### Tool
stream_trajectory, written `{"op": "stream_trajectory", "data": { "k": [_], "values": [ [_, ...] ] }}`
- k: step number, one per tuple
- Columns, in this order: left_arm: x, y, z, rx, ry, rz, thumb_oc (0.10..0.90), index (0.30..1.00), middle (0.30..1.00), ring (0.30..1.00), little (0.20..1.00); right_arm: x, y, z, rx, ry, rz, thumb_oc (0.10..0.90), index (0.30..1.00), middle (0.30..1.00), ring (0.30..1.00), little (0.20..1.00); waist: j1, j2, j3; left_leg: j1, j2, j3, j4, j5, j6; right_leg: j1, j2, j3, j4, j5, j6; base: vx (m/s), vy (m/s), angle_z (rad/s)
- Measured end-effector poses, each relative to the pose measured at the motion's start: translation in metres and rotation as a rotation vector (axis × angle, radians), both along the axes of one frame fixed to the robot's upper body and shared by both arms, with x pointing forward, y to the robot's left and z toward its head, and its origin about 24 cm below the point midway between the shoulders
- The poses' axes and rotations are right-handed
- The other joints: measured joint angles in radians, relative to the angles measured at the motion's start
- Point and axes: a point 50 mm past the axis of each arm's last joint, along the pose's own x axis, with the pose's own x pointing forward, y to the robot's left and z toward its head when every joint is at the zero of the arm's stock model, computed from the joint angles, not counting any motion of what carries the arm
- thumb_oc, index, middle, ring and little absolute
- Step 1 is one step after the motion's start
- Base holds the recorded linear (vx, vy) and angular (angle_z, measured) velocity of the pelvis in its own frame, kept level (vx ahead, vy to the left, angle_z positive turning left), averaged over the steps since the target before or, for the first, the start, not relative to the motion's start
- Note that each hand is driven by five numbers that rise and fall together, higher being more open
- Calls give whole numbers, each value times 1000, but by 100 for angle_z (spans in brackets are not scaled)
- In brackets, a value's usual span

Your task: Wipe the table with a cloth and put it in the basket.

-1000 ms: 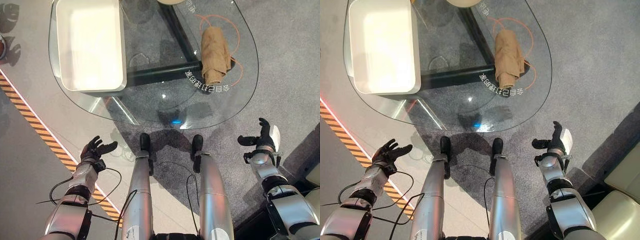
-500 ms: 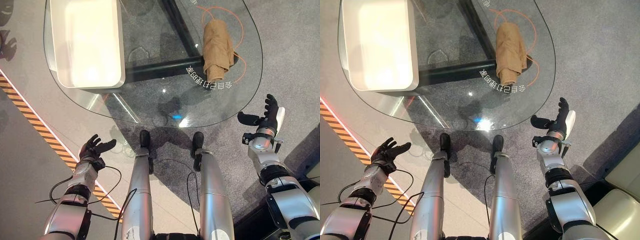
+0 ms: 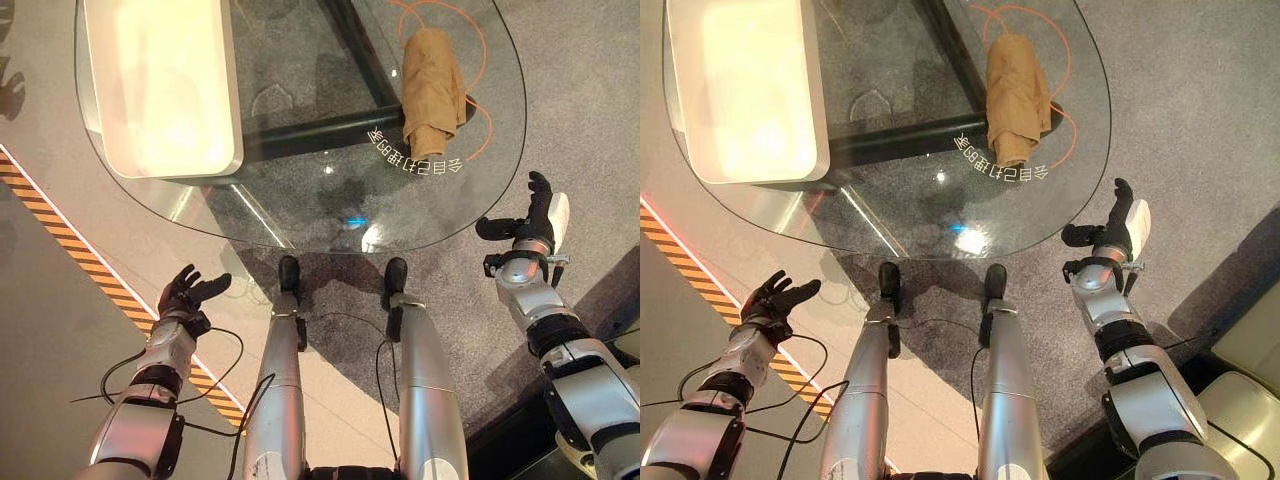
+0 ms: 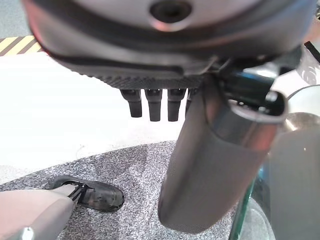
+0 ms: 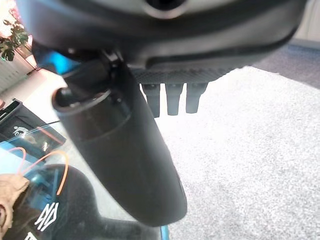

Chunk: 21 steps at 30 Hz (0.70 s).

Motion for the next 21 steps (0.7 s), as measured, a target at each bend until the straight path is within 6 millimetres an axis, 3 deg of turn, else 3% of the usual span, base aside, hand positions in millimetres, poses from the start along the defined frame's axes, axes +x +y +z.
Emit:
{"op": "stream_trajectory", "data": {
  "k": [11, 21],
  "values": [
    [1, -16, -8, -37, 5, -22, 800, 900, 900, 900, 900, 1, 0, 3, -68, 35, -90, 800, 900, 900, 900, 900, 25, 12, 0, 16, 0, 1, -19, 8, 3, 5, 0, 1, 0, 3, -3, 9, 6, 0],
    [-3, -16, -12, -39, 10, -27, 800, 900, 900, 900, 900, -2, -4, -4, -24, 36, -138, 800, 900, 900, 900, 900, 28, 18, 0, 26, 0, 0, -16, 8, 4, 16, 0, 1, 0, 1, -3, 3, 3, 0]
  ]
}}
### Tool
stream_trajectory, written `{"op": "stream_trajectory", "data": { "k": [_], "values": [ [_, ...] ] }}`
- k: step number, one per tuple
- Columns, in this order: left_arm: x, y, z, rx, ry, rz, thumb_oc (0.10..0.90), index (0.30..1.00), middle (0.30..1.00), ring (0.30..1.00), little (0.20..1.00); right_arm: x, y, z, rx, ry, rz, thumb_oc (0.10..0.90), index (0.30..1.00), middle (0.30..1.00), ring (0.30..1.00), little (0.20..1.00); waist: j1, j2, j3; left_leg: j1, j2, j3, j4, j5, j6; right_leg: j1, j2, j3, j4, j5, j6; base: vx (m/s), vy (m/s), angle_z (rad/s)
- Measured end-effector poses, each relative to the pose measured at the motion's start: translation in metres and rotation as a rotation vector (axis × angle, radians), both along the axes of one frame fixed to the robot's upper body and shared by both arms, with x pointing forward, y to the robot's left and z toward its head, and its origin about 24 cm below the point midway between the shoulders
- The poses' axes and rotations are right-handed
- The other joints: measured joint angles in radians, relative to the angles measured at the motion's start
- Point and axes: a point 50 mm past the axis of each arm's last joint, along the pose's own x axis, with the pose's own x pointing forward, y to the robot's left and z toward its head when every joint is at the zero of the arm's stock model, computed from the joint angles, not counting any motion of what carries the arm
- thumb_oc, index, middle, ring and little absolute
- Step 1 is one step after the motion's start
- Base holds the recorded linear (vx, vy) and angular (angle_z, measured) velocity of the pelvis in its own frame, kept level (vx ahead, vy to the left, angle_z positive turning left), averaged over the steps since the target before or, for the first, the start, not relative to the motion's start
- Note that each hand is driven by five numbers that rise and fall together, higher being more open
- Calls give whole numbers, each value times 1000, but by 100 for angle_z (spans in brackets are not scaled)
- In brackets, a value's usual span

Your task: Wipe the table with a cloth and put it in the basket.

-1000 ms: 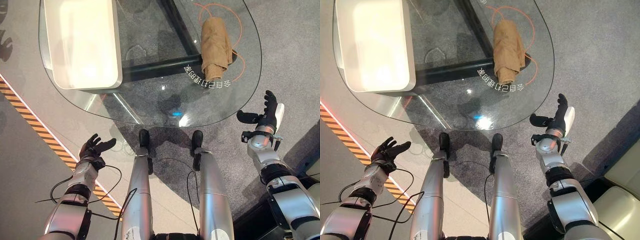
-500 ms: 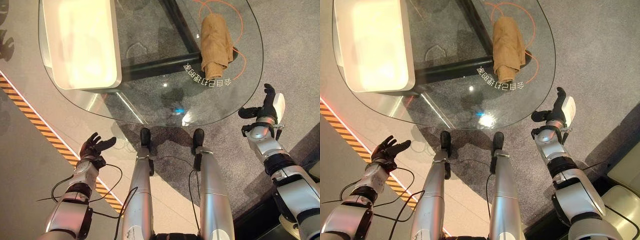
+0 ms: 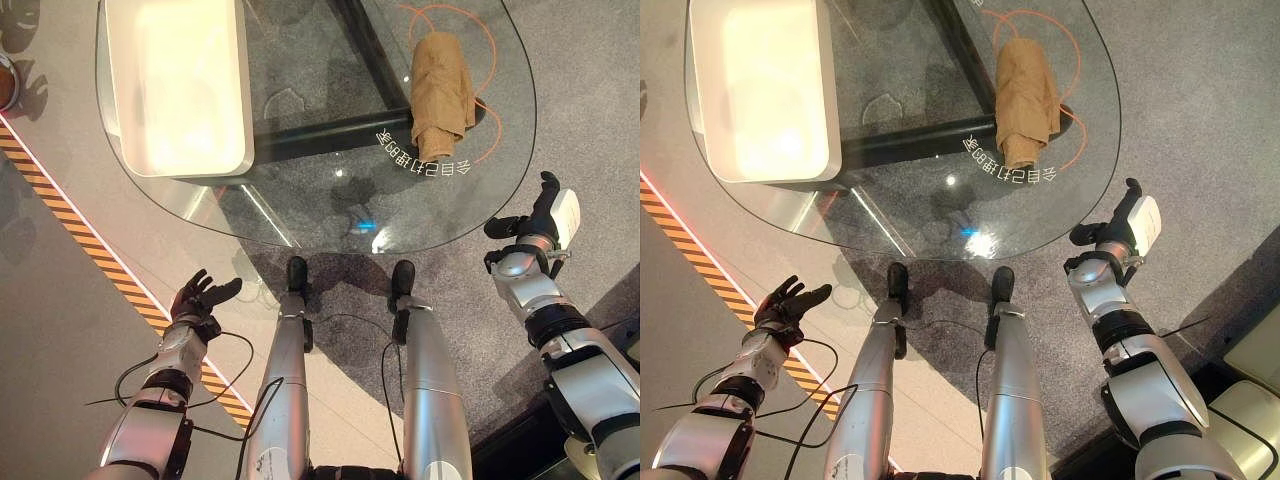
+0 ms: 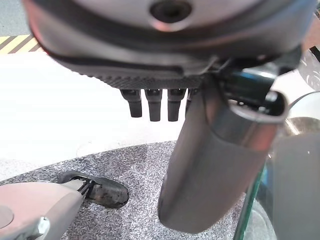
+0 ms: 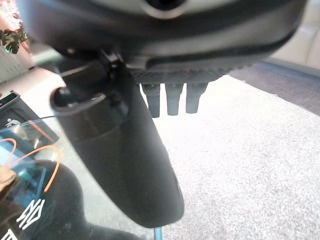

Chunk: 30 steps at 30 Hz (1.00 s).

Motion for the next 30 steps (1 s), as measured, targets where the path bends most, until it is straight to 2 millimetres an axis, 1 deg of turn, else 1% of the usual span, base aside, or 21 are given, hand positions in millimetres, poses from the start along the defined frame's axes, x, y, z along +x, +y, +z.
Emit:
{"op": "stream_trajectory", "data": {
  "k": [3, 4, 5, 9, 13, 17, 24, 26, 30],
  "values": [
    [-1, 0, -1, -1, -3, -5, 800, 900, 900, 900, 900, -5, -7, -3, 39, -55, -23, 800, 900, 900, 900, 900, 2, 2, 0, 0, -1, 0, 0, 0, 0, 1, 0, 1, -1, -1, 1, 0, 0, 0],
    [-1, -1, -1, -2, -5, -8, 800, 900, 900, 900, 900, -9, -10, -5, 52, -80, -43, 800, 900, 900, 900, 900, -5, 2, 0, 0, -1, 0, 1, 0, 0, 3, 0, 1, -2, -2, 2, 0, 0, 0],
    [-1, -2, 0, -2, -9, -11, 800, 900, 900, 900, 900, -11, -14, -2, 75, -129, -56, 800, 900, 900, 900, 900, -1, 2, 0, 1, -1, -1, 1, 0, 0, 5, 0, 1, -2, -3, 3, 14, -15, 3],
    [0, -2, 1, -2, -15, -14, 800, 900, 900, 900, 900, -15, -22, -2, 98, -177, -89, 800, 900, 900, 900, 900, -5, 2, 0, 3, -2, -1, 2, -1, 1, 12, -1, 0, -7, -4, 5, 1, -16, 0],
    [1, -3, 2, -1, -20, -17, 800, 900, 900, 900, 900, -21, -27, -9, 106, -192, -98, 800, 900, 900, 900, 900, -9, 1, 0, 8, -2, -3, 4, -2, 2, 25, -1, -3, -16, -3, 7, 0, 0, 0],
    [1, -3, 1, -3, -16, -17, 800, 900, 900, 900, 900, -23, -26, -13, 109, -191, -94, 800, 900, 900, 900, 900, -19, 0, 0, 17, -3, -3, 11, -6, 7, 43, -3, -5, -25, 1, 12, 0, 0, 0],
    [1, -2, 2, -2, -15, -17, 800, 900, 900, 900, 900, -21, -25, -9, 109, -213, -84, 800, 900, 900, 900, 900, -29, -4, 0, 19, -4, -1, 19, -12, 9, 53, -2, -3, -35, 2, 16, 0, 0, 0],
    [1, -2, 2, -3, -15, -16, 800, 900, 900, 900, 900, -20, -23, -6, 106, -233, -91, 800, 900, 900, 900, 900, -29, -4, 0, 19, -5, 0, 20, -14, 11, 53, -2, -2, -37, 3, 16, 0, 0, 0],
    [0, -2, 1, -6, -15, -14, 800, 900, 900, 900, 900, -16, -17, 8, 102, -296, -77, 800, 900, 900, 900, 900, -29, -5, 0, 18, -5, 1, 20, -17, 13, 53, -2, -1, -40, 4, 17, 0, 0, 0]
  ]
}}
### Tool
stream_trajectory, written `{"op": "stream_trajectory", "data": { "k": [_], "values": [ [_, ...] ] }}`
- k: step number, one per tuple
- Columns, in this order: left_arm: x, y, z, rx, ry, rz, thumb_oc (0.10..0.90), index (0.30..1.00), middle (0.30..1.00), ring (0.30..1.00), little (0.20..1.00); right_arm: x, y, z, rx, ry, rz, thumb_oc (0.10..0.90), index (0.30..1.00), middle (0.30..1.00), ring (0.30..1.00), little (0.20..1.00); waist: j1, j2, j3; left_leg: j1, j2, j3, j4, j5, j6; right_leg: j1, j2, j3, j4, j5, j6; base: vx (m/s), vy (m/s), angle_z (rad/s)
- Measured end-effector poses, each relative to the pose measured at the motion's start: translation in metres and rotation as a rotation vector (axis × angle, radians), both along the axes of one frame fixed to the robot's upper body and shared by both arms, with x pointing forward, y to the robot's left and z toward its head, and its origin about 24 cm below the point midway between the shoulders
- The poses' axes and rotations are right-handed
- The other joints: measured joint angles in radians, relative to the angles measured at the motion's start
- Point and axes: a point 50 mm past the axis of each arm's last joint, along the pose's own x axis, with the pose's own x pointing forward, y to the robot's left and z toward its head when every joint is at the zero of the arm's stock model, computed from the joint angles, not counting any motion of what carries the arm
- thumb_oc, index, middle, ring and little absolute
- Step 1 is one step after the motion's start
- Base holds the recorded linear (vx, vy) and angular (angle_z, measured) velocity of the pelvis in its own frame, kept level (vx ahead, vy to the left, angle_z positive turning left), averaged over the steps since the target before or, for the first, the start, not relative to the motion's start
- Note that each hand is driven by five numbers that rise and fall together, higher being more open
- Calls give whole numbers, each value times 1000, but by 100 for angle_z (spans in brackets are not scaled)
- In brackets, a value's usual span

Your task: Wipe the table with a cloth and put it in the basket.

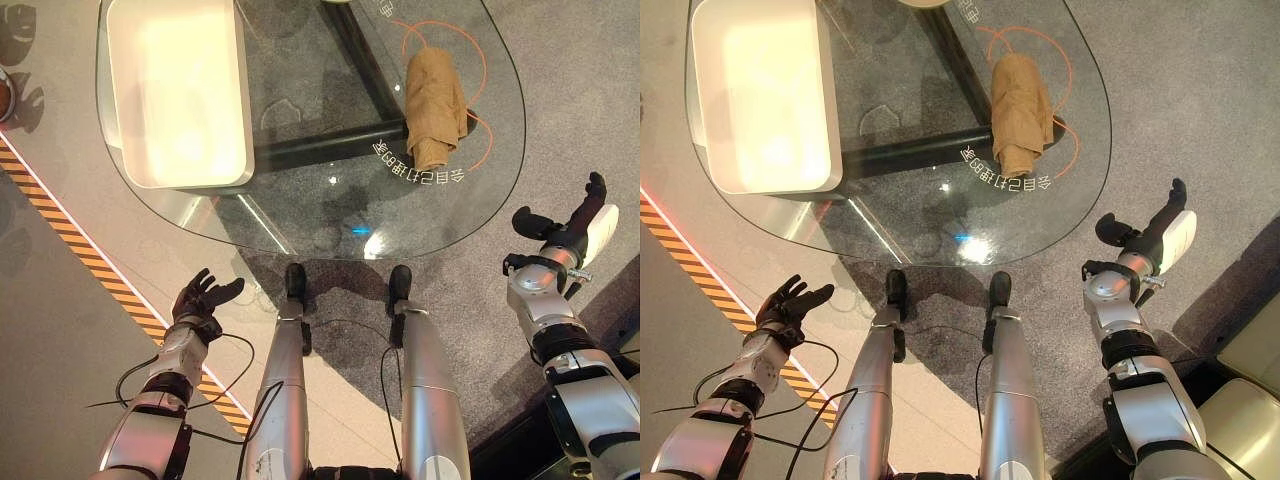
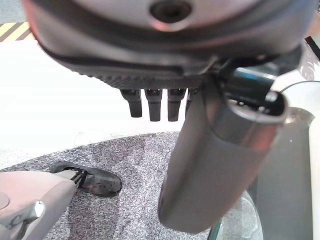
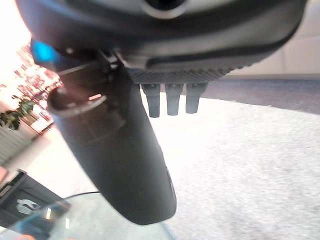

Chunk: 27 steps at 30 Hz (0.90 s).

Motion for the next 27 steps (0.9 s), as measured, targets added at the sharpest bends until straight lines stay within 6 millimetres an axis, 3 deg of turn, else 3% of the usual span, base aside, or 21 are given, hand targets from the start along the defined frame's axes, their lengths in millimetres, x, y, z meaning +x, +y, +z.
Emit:
{"op": "stream_trajectory", "data": {
  "k": [8, 14, 21, 27],
  "values": [
    [-1, 1, -1, -17, -2, 12, 800, 900, 900, 900, 900, 12, 20, 42, -43, -162, 67, 800, 900, 900, 900, 900, 3, 0, 0, 0, -1, 3, 0, -3, 2, 5, 0, 2, -12, 11, 2, 0, 0, 0],
    [-1, 0, -2, -15, -1, 11, 800, 900, 900, 900, 900, 21, 47, 84, -108, -284, 159, 800, 900, 900, 900, 900, 10, 0, 0, 0, -5, 3, 2, -3, 1, 8, -4, 2, -15, 13, 3, 0, 0, 0],
    [-1, 0, -2, -11, -2, 8, 800, 900, 900, 900, 900, 30, 72, 99, -190, -267, 229, 800, 900, 900, 900, 900, 38, 0, 0, 3, -7, 3, 0, -2, 1, 11, -7, 1, -14, 13, 3, 0, 0, 0],
    [0, -2, -1, -13, -9, 1, 800, 900, 900, 900, 900, 36, 84, 98, -205, -189, 273, 800, 900, 900, 900, 900, 55, 0, 0, 4, -10, 3, -1, -2, 1, 11, -11, 1, -7, 13, 3, 0, 0, 0]
  ]
}}
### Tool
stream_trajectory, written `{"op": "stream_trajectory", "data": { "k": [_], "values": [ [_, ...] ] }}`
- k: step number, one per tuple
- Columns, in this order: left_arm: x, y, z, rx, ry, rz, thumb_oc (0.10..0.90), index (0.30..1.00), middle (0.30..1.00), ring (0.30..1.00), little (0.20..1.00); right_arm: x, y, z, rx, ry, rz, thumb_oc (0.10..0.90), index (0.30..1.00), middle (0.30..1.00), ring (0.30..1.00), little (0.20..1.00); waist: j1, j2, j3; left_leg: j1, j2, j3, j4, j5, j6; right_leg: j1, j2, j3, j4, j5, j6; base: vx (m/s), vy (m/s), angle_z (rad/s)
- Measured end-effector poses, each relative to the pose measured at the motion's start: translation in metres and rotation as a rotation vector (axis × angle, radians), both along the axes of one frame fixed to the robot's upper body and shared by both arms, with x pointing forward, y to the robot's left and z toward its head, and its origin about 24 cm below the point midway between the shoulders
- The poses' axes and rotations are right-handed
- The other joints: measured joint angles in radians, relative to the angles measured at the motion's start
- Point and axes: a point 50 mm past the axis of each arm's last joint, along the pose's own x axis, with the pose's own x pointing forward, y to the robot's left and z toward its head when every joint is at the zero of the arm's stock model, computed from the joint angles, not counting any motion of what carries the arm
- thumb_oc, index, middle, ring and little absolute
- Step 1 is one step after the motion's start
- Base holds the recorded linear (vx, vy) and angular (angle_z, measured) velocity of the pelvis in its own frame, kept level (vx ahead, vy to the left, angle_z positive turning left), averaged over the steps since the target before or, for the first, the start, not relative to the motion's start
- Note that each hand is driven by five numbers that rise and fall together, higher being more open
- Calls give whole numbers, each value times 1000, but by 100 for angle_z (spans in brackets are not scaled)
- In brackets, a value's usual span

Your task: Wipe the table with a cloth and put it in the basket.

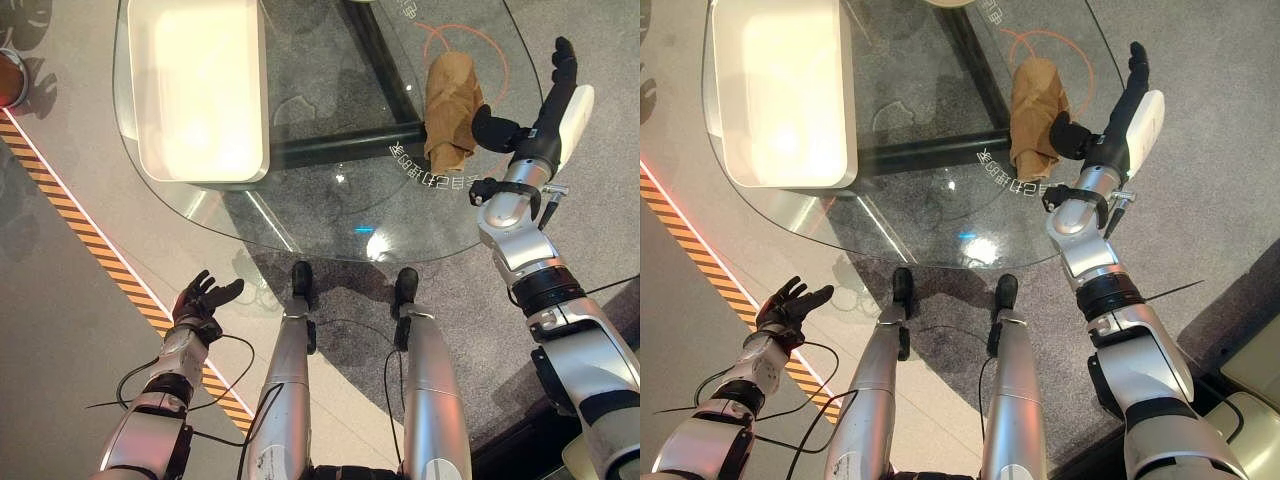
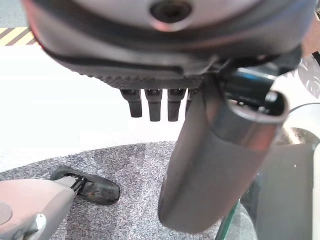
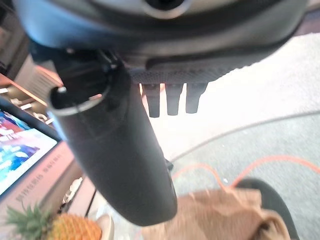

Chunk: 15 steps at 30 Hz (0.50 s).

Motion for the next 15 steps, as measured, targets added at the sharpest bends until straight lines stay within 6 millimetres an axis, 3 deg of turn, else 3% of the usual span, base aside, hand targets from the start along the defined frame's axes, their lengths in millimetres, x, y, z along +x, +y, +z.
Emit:
{"op": "stream_trajectory", "data": {
  "k": [15],
  "values": [
    [0, -11, -6, -26, 8, -13, 800, 900, 900, 900, 900, 10, 23, -13, -35, 149, 62, 800, 900, 900, 900, 900, 7, 1, 0, 13, -7, -2, -15, 11, -3, 0, -8, -1, 12, -4, -1, -1, 3, 1]
  ]
}}
